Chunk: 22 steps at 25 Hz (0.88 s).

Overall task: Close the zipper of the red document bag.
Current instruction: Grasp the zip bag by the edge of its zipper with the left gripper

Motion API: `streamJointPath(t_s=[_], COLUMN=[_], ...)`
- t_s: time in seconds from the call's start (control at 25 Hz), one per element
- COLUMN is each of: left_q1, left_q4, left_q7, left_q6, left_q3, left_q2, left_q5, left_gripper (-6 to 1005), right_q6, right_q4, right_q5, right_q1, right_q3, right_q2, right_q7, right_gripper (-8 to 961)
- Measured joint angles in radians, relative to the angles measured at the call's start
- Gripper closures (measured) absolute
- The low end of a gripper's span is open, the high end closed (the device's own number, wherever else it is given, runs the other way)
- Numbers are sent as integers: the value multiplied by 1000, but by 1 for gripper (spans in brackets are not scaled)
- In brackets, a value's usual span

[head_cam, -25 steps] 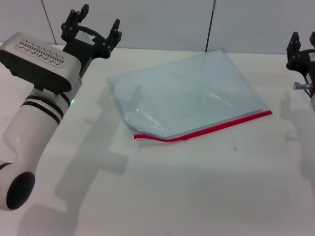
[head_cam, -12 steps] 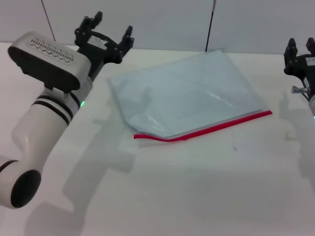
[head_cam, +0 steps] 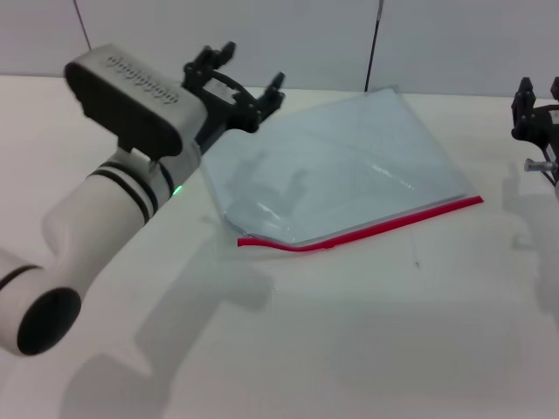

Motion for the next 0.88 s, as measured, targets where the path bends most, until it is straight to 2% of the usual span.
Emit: streamJointPath(t_s=[0.24, 0.36, 0.6, 0.88], left_q1=[4, 4, 27, 30], left_q4=[-117, -172, -299, -427], left_q7=[20, 63, 195, 330], left_q6=[-183, -289, -538, -843], left_q3=[-3, -29, -119, -214], left_q2=[35, 41, 31, 9], left_q5=[9, 9, 9, 9], left_gripper=[225, 225, 225, 224], right_q6=[0, 0, 0, 1], right_q4=[0, 0, 2, 2], right_q5=[8, 9, 9, 9], right_q1=[0, 0, 0, 2], right_q3=[0, 0, 1, 0], right_q2=[0, 0, 0, 0], right_q7=[0, 0, 0, 0], right_gripper=[544, 544, 545, 546])
